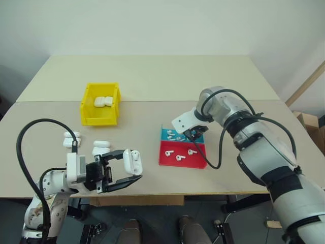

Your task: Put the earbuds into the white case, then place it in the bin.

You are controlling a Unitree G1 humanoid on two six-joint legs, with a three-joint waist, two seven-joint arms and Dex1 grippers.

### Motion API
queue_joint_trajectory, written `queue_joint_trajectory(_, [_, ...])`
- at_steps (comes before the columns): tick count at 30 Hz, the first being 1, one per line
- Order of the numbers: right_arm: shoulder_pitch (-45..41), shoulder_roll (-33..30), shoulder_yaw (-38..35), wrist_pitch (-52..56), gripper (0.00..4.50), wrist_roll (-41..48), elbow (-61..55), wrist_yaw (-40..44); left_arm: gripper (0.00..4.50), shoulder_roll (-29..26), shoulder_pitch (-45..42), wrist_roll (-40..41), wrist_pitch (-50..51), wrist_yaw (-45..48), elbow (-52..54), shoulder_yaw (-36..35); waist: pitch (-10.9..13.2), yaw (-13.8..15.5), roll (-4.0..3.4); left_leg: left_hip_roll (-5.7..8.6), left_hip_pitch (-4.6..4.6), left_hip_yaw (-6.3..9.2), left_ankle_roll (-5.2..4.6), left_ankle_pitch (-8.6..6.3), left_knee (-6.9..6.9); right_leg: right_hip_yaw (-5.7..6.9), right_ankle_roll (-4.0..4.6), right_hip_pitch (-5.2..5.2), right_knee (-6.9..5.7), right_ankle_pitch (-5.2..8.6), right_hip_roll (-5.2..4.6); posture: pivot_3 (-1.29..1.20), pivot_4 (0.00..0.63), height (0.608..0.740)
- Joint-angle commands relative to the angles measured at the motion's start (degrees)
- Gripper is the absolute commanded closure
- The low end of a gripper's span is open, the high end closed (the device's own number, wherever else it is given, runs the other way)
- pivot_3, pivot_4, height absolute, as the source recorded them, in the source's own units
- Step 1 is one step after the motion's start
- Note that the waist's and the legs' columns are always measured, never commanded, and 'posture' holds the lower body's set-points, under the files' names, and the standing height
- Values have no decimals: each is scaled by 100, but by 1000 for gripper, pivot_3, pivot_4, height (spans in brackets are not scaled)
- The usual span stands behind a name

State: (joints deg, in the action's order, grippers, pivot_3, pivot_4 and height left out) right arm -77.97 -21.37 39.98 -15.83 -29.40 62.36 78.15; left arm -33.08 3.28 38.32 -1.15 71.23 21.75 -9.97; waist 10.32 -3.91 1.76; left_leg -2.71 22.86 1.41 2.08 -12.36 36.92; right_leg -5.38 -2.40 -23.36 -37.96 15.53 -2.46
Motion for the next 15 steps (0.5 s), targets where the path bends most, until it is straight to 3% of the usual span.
queue_joint_trajectory(1, [-198,0,-142,-147,1812,-31,44,-11,1716,7,-25,8,-143,-45,225,7,0,-4,-1,0,0,0,0,0,0,0,0,0,-1,0,0,0,150,740])
queue_joint_trajectory(15, [-266,100,-224,-463,1812,-136,216,-282,1716,-20,-31,5,-158,-58,220,-14,0,-12,-1,0,-2,0,0,0,0,0,0,1,-3,0,0,0,150,740])
